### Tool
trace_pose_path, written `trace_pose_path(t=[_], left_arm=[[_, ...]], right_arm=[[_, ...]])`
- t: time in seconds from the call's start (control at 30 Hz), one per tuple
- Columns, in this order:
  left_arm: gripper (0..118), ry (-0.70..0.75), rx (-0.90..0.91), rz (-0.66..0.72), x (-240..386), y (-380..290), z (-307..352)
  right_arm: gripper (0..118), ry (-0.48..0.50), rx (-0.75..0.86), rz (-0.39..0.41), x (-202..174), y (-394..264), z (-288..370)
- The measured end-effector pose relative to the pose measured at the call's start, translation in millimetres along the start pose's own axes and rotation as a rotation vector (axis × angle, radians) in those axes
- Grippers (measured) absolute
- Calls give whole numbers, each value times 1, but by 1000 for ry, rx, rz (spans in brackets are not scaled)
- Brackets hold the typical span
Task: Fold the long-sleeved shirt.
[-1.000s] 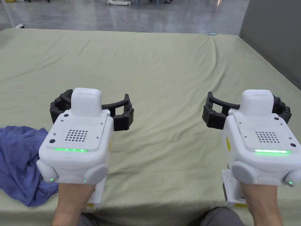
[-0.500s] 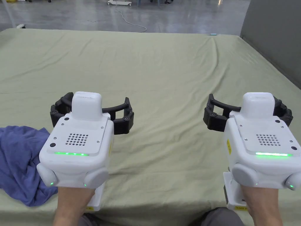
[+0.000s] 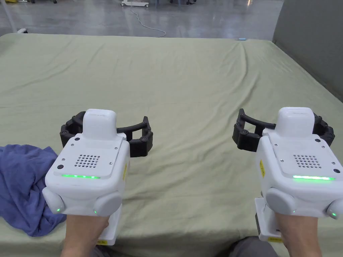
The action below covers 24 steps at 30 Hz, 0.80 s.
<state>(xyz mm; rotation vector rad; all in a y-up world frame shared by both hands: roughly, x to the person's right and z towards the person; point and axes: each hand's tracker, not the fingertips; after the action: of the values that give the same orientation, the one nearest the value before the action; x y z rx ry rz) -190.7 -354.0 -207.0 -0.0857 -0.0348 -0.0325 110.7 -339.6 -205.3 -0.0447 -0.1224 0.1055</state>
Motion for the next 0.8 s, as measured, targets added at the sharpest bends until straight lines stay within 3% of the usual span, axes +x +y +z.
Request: trace_pose_path(t=[0.17,0.2,0.23,0.27,0.3,0.37,0.43,0.5,0.8], left_arm=[[118,34,6,-33,4,1,4],[112,69,-34,-44,4,4,6],[82,95,-70,-44,5,7,8],[21,74,-39,-40,4,7,10],[0,66,-26,-40,2,6,10],[0,107,-26,-64,3,10,7],[0,70,-49,-24,0,11,6],[0,79,-42,-18,1,10,5],[0,126,-34,-5,-20,9,7]], right_arm=[[118,4,-7,12,-2,-2,0],[104,8,-9,11,-2,-2,0],[67,24,-12,-1,0,0,2],[6,50,-17,-23,2,1,4],[0,31,-18,-16,2,2,2],[0,-44,-27,-8,1,-2,1],[0,37,-46,-47,11,-3,1],[0,-1,-35,-32,6,-4,1],[0,42,-39,-45,-9,1,1]])
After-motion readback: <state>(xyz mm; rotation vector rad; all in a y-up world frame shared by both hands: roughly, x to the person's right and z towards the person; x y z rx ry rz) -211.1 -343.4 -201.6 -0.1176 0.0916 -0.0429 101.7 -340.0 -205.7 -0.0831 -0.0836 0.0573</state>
